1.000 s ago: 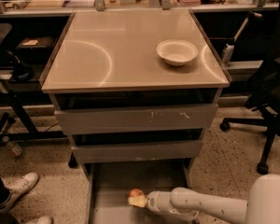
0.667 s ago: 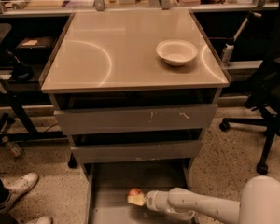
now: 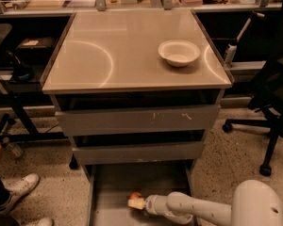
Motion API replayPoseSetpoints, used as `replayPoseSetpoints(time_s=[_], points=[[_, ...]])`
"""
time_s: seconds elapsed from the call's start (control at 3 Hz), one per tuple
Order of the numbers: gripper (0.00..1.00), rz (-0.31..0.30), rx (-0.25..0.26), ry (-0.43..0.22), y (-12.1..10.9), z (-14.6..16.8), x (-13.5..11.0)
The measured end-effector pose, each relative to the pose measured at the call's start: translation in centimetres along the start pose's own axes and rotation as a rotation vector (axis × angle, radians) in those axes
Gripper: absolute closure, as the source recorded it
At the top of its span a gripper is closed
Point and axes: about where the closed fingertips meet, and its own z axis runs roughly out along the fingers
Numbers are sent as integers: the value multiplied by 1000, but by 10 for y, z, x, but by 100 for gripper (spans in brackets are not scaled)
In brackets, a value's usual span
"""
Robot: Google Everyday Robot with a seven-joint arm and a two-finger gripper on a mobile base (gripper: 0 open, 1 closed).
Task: Place apple into bottom drawer
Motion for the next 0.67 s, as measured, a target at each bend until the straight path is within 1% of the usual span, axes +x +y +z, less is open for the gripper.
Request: replayPoseSetpoints(time_s=[0.33,0.67], points=[[100,19,-1,14,-6,14,13],[100,33,-8,16,-10,19,15]])
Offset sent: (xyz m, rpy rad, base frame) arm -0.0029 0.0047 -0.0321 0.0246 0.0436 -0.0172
